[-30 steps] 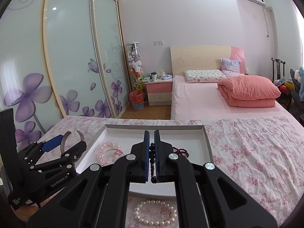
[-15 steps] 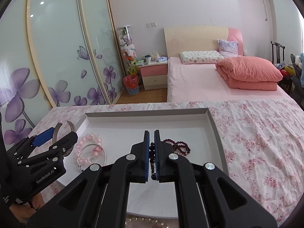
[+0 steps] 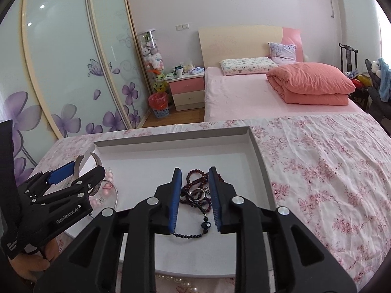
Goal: Organize jewelry
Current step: 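Carry the black bead bracelet and silver cuff into the tray and open both tools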
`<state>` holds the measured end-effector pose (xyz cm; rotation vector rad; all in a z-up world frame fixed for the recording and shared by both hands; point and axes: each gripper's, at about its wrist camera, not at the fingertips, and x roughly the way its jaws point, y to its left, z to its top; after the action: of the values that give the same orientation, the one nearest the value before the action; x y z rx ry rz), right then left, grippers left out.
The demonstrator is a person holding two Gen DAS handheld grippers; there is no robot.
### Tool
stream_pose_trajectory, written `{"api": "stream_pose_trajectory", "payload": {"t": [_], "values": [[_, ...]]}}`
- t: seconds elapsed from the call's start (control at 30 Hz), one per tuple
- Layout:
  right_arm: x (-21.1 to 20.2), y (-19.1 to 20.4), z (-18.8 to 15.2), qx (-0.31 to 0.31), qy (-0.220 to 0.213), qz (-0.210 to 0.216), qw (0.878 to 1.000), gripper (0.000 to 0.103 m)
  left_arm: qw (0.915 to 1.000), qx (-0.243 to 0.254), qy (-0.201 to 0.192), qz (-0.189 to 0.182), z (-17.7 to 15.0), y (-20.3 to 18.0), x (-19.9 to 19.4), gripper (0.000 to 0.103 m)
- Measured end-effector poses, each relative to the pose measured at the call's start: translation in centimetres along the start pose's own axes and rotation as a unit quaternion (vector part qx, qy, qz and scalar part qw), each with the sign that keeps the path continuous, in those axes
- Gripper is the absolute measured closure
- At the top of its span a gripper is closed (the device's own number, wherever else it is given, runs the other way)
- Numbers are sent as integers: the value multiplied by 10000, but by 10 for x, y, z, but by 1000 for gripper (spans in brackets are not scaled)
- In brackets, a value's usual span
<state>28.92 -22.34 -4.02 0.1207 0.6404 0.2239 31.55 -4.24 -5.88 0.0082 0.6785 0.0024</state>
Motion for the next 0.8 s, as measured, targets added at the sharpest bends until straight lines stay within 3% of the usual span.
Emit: {"api": "stream_pose_trajectory", "payload": {"t": [0.13,0.8], "values": [[-1,-2,-2,33,36,9,10000,79,10000,-13,-52,26,2,0,-1,29],[-20,8,-13,-12,61,63,10000,79,9996,-2,-114,268,-13,17,-28,29]]}}
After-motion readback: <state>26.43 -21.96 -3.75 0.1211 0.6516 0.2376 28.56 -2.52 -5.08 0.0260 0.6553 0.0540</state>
